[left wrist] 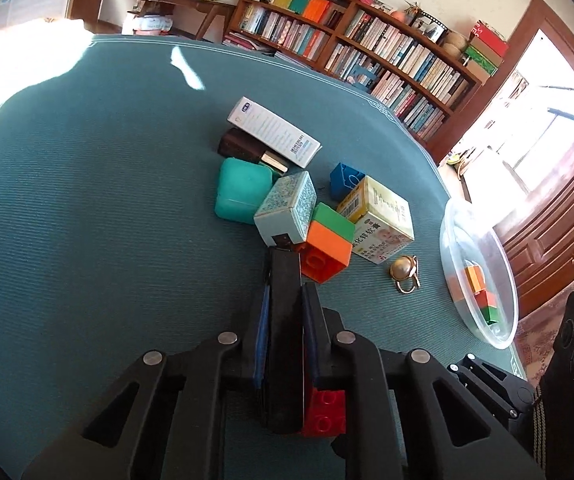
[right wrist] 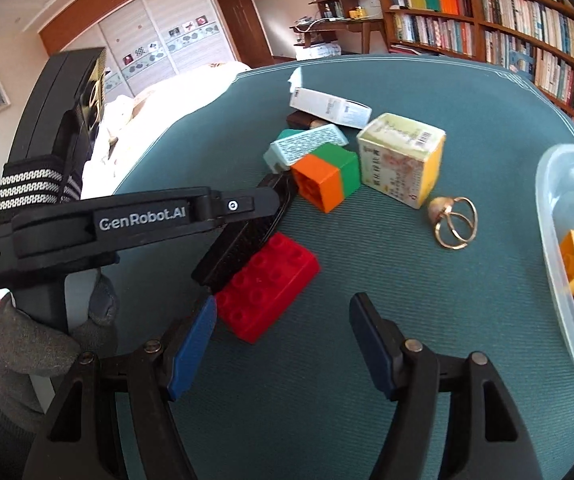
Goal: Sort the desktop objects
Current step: 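Grasp the red brick with the right gripper, then carry the red brick into the clear bowl and release it with the right gripper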
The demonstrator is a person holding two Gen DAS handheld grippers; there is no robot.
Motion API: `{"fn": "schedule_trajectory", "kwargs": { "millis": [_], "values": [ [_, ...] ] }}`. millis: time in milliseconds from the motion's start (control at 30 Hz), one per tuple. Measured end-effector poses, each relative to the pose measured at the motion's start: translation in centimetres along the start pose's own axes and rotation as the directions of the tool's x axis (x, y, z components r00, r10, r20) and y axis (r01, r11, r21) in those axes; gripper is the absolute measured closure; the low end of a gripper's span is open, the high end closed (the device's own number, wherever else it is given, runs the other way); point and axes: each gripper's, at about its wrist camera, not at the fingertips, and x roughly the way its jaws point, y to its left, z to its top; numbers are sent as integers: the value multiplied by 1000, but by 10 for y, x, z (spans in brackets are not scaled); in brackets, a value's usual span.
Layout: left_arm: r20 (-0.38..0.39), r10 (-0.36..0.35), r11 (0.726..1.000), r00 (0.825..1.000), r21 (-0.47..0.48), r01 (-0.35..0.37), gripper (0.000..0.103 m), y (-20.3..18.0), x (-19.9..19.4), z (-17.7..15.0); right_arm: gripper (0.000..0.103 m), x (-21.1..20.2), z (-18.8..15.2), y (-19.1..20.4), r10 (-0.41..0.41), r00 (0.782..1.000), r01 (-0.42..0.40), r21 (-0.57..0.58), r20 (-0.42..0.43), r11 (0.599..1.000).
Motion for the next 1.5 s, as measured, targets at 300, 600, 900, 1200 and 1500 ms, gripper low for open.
{"fn": "schedule_trajectory", "kwargs": {
  "millis": [300,600,900,1200,1500],
  "values": [
    [1,86,995,996,60,-86,85,10,-8,1,30,22,0,16,-113,993,111,-67,-31,992],
    [4,177,966,984,192,-174,54,-13,-3,-14,30,4,-7,-21,-198,980,199,39,-19,979],
    [37,261,943,965,203,-263,85,-13,-10,-17,55,20,4,-7,-228,974,228,-51,12,972],
    [56,237,948,970,204,-243,85,-32,-12,-14,65,-12,1,-30,-136,989,133,50,49,990],
    [81,167,954,983,237,-182,85,-79,-15,-8,67,-54,2,-51,-141,979,128,95,146,987]
  ]
}}
